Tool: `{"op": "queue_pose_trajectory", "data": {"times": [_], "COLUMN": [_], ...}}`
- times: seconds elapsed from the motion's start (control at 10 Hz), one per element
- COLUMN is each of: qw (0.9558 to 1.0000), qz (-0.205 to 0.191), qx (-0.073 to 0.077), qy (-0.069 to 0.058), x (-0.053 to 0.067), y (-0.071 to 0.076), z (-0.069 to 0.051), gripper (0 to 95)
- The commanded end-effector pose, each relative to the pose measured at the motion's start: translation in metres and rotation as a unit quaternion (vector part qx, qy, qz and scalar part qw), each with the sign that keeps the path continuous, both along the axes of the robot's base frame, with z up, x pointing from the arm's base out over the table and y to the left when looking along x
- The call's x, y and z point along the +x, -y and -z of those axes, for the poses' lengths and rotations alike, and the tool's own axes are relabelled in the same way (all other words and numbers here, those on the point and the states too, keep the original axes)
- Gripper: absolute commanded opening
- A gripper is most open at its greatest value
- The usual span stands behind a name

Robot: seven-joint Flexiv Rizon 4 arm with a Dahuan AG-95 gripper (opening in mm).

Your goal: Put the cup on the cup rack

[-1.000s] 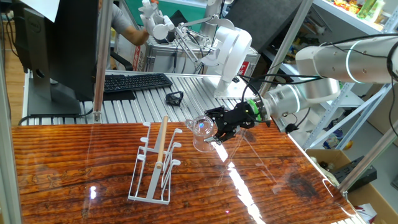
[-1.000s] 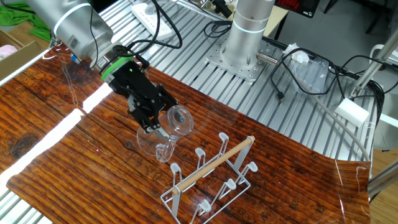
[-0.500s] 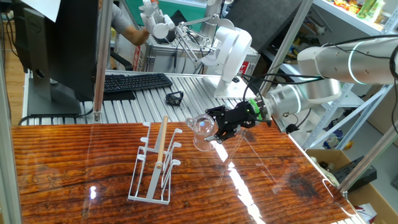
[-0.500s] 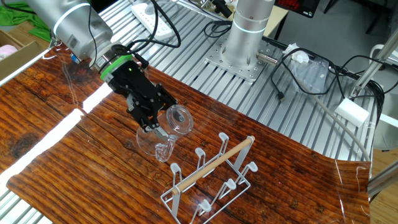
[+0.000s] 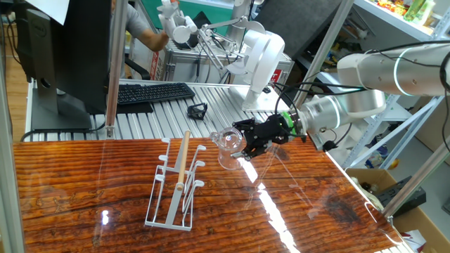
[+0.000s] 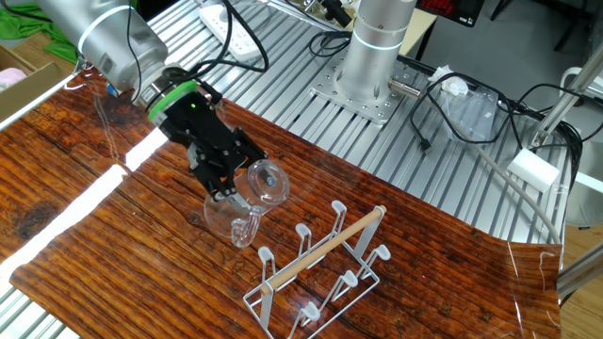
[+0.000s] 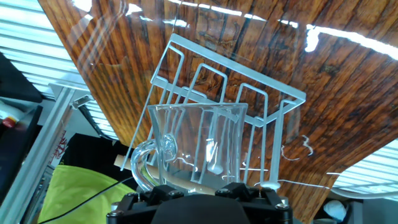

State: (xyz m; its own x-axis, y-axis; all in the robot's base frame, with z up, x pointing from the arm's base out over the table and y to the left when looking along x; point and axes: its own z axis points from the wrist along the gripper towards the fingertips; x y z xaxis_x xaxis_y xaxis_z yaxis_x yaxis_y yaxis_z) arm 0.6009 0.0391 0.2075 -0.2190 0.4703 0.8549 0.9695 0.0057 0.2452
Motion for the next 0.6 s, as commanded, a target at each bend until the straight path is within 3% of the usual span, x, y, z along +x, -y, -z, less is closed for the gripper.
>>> {"op": "queue_pose_trajectory", "data": {"times": [0.1, 0.6], "qw": [1.0000, 0.9999], "qz": [0.000, 0.011], "qx": [-0.003, -0.010], "qy": [0.001, 0.003], "x": [0.008, 0.029], "y": [0.001, 0.002], "z": [0.001, 0.004], "gripper": [0.0, 0.0]}}
